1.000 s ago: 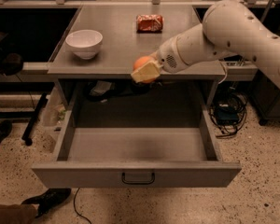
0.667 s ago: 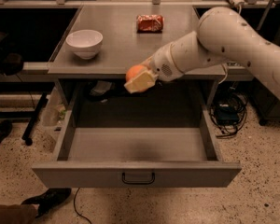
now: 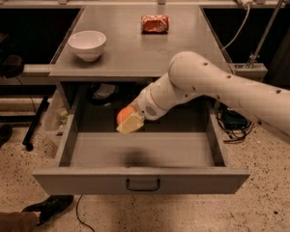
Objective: Place orange into top drawer
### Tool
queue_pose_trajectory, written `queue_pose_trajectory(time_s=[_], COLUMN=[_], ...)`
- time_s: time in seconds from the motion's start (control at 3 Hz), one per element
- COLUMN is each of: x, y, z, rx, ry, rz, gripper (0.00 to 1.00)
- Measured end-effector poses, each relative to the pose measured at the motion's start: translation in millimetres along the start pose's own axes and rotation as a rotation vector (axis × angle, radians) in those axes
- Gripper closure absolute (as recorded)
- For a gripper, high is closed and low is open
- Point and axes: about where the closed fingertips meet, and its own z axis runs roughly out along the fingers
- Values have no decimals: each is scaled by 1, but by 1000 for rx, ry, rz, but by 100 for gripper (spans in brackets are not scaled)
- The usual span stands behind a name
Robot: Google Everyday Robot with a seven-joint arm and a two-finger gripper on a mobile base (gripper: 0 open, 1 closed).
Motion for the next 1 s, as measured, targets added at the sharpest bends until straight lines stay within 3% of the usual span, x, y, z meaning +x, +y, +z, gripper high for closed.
queue_pose_trajectory(time_s=[0.33,0.67,1.0], x=[26,48,64], y=[-3,-11,-16], z=[44,74,86], rx=[12,25,36], ry=[61,99,94], rz=[39,69,94], gripper=[100,82,59])
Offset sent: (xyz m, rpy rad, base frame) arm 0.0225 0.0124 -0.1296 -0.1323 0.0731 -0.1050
